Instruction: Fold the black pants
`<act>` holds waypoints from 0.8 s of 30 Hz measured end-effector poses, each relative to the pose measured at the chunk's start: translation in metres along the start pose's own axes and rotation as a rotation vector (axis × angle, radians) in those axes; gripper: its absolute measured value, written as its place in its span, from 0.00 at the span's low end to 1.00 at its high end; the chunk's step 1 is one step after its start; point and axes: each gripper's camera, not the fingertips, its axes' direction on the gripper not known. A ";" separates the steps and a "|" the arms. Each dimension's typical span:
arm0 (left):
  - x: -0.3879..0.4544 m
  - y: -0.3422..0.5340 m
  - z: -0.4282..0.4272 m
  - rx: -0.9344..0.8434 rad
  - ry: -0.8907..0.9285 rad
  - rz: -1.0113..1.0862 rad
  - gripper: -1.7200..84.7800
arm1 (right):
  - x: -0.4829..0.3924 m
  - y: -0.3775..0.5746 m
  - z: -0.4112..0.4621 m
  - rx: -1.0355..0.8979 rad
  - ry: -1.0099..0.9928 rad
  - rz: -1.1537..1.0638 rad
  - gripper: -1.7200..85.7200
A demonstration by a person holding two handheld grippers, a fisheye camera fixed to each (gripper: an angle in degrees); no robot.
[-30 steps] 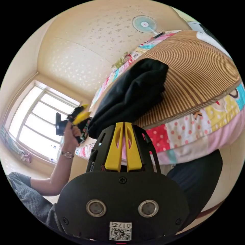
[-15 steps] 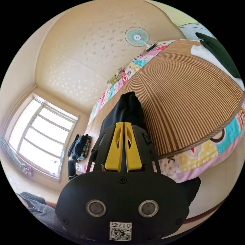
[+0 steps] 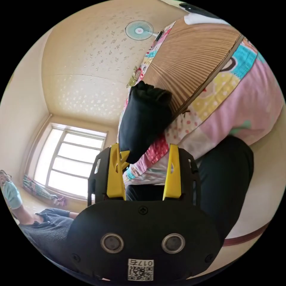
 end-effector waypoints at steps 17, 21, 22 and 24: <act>0.130 0.066 -0.003 -0.260 0.020 0.433 0.09 | -0.051 -0.060 -0.069 0.026 -0.768 -0.259 0.24; 0.148 0.078 -0.020 -0.264 -0.097 0.527 0.09 | -0.109 -0.135 -0.155 0.198 -0.738 -0.534 0.23; 0.148 0.080 -0.027 -0.260 -0.137 0.532 0.09 | -0.118 -0.145 -0.170 0.231 -0.718 -0.576 0.23; 0.140 0.080 -0.039 -0.249 -0.179 0.490 0.09 | -0.146 -0.189 -0.229 0.375 -0.644 -0.704 0.23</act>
